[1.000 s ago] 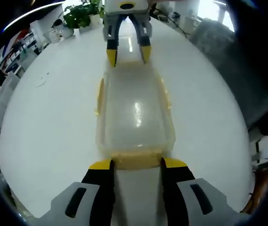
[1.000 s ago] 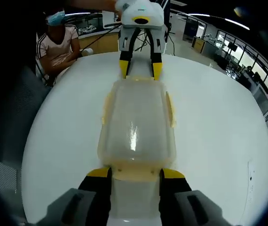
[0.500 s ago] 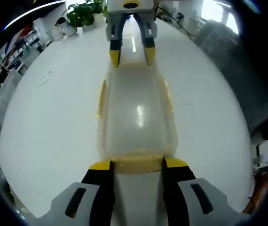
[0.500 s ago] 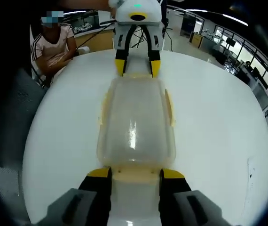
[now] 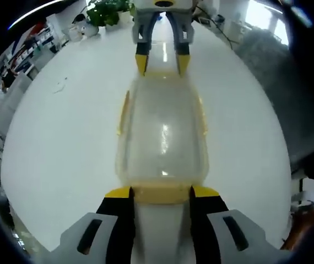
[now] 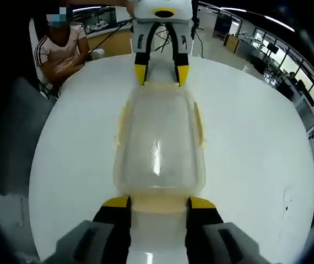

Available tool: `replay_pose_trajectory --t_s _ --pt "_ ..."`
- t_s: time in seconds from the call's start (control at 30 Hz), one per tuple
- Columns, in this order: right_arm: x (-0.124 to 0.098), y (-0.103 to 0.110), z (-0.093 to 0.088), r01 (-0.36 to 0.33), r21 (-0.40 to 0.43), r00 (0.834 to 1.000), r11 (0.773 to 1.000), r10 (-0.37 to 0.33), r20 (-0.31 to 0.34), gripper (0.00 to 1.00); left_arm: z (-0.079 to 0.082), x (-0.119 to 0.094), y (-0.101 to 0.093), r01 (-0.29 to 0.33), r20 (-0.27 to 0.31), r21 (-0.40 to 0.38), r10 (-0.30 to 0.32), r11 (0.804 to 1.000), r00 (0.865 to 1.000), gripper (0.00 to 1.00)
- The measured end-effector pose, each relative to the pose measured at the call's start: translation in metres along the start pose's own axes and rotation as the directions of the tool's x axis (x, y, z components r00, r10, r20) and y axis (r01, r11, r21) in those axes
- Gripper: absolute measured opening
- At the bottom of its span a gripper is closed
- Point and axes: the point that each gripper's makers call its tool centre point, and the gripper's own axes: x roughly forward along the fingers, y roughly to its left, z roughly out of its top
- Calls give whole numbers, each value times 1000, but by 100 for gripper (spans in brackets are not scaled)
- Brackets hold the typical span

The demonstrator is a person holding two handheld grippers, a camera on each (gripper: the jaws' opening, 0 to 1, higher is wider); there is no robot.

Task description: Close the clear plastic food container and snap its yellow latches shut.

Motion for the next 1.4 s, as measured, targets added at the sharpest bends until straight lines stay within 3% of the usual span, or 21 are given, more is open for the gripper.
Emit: replay_pose_trajectory --t_s 0.1,0.47,0.93,1.4 --pt "-18 0 11 -2 3 999 1000 2 36 36 5 -14 -1 -20 -2 -3 20 1000 1000 35" --pt "-64 2 28 35 -33 999 999 -34 39 36 31 -59 -6 -72 37 -27 73 997 997 35" --pt "-81 7 34 74 -44 996 996 -72 54 36 43 -76 -10 -100 35 -4 100 995 994 35" --pt "-104 10 35 123 25 992 992 -123 15 36 64 -93 -4 -106 31 48 104 993 994 35"
